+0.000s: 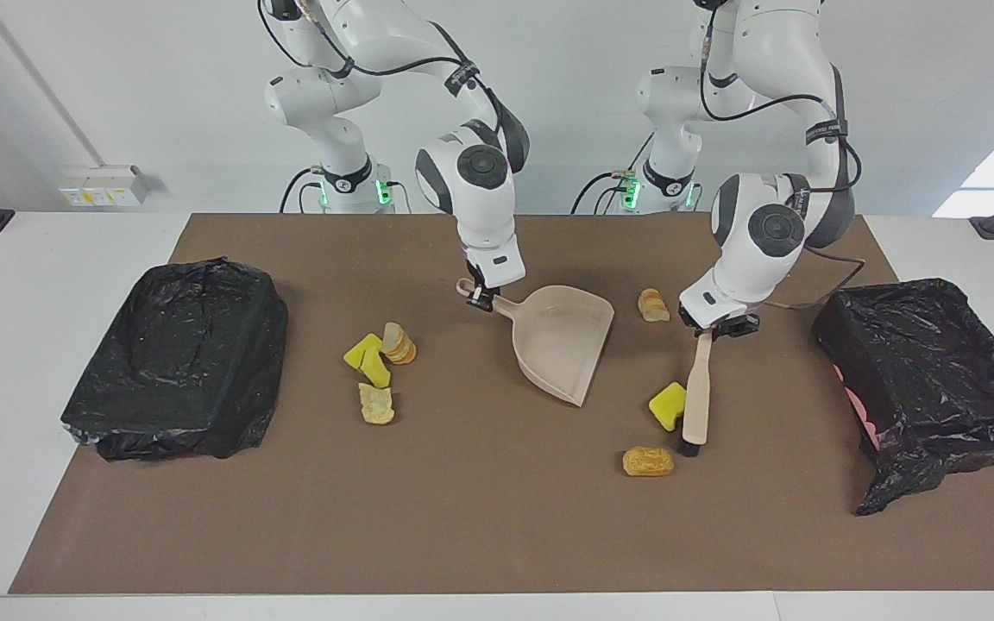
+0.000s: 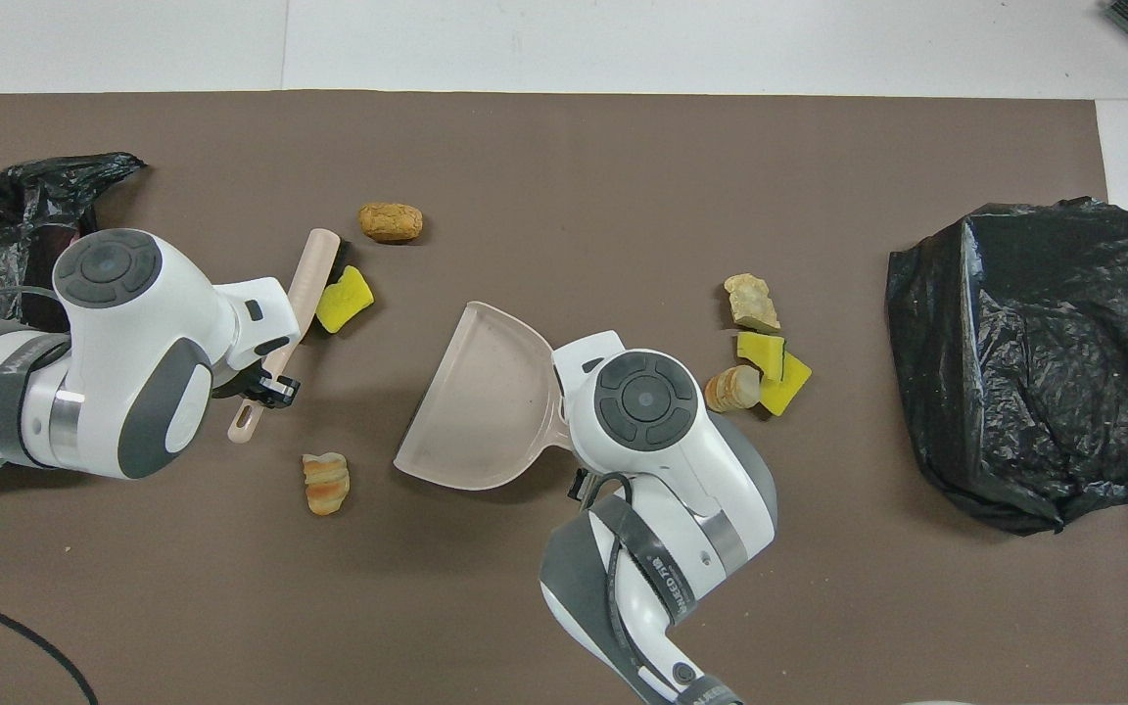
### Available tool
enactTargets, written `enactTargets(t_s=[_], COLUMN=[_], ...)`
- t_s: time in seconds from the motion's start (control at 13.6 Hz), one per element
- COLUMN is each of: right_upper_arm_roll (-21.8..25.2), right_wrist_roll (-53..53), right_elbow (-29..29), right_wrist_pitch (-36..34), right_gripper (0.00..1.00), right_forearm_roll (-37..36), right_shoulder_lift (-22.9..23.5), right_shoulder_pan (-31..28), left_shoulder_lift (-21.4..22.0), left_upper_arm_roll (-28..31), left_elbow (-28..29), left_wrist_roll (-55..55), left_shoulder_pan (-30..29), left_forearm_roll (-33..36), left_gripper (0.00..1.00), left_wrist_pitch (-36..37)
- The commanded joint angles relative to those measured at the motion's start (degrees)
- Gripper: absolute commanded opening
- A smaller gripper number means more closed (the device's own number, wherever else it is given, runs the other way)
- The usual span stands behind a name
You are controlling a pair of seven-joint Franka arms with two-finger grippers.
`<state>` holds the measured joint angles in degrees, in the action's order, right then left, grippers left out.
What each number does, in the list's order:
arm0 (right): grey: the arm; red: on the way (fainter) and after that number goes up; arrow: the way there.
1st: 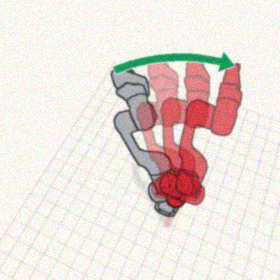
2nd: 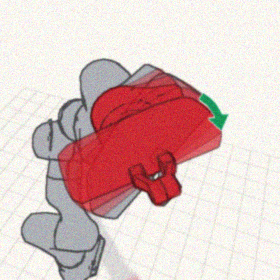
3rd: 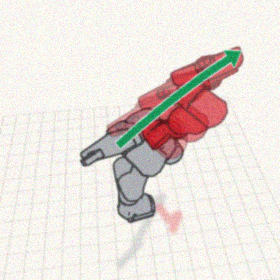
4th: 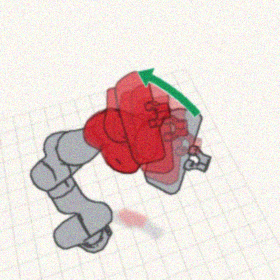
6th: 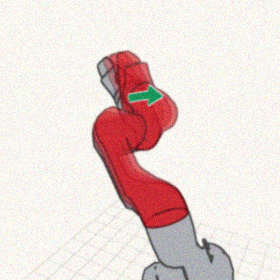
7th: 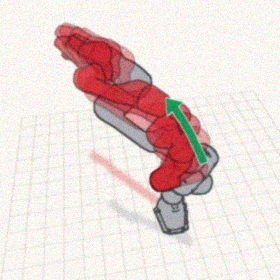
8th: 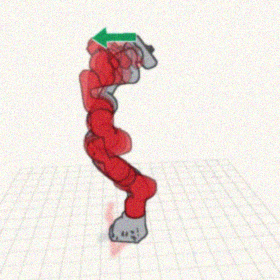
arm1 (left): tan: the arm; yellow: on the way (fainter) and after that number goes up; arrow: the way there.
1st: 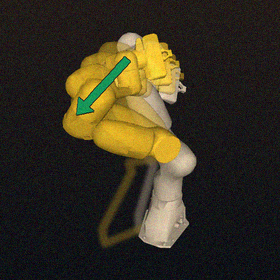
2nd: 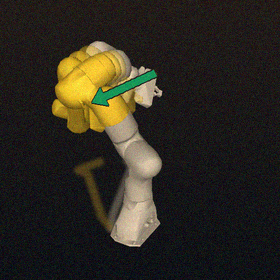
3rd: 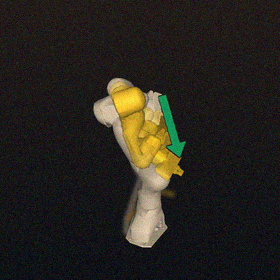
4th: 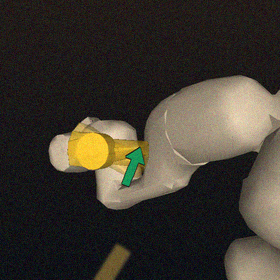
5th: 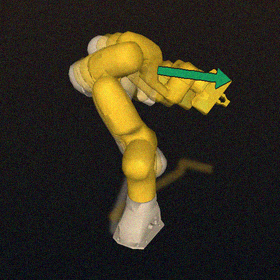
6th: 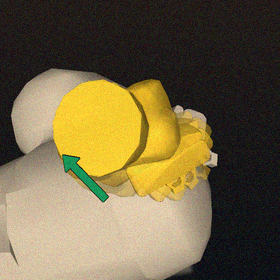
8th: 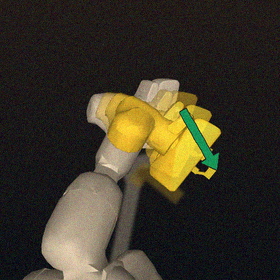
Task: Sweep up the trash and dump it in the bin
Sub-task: 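Sweep the yellow sponge into the dustpan with the left gripper's brush, then move the brush with the left gripper beyond the far bread roll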
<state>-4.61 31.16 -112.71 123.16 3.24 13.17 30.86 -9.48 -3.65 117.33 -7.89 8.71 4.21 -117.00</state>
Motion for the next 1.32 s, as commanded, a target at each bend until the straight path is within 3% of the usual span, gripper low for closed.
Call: enactTargets(t_s=[0.0, 0.37, 0.66, 0.81, 0.95, 1.1, 1.25], right_upper_arm_roll=[-0.05, -0.05, 0.04, -0.05, -0.05, 0.04, -0.05], right_wrist_roll=[-4.15, -5.58, -5.58, -5.58, -2.53, 1.71, 2.06], right_elbow=[-0.67, -0.67, -0.58, -0.49, -0.66, -0.49, -0.14], right_wrist_pitch=[1.47, 0.24, 0.24, 0.24, 0.5, 0.5, 0.41], right_gripper=[0.0, 0.0, 0.0, 0.0, 0.0, 0.0, 0.0], right_forearm_roll=[0.09, 0.09, 0.09, 0.09, 0.01, 0.01, -6.09], right_shoulder_lift=[0.28, 0.28, 0.37, 0.37, 0.37, 0.37, 0.37], right_shoulder_pan=[1.57, 2.36, 2.28, 2.28, 2.1, 2.19, 2.54], left_shoulder_lift=[1.65, 4.11, 5.78, 5.53, 4.12, 1.4, -2.8], left_upper_arm_roll=[0.57, 0.57, -0.21, -0.04, 0.31, 0.57, 0.57], left_elbow=[1.94, 2.12, -1.56, -4.64, -7.1, -10.61, -16.57], left_wrist_roll=[-0.9, -1.17, -0.2, -0.11, -1.6, -5.89, -14.04], left_shoulder_pan=[1.22, 8.85, 9.75, 9.05, 8.34, 6.07, 1.85], left_forearm_roll=[-3.59, -13.95, -17.66, -15.92, -6.55, -1.77, 0.6], left_gripper=[0.0, 0.0, 0.0, 0.0, 0.0, 0.0, 0.0], left_wrist_pitch=[1.59, 13.18, 18.12, 17.51, 15.58, 13.73, 13.2])
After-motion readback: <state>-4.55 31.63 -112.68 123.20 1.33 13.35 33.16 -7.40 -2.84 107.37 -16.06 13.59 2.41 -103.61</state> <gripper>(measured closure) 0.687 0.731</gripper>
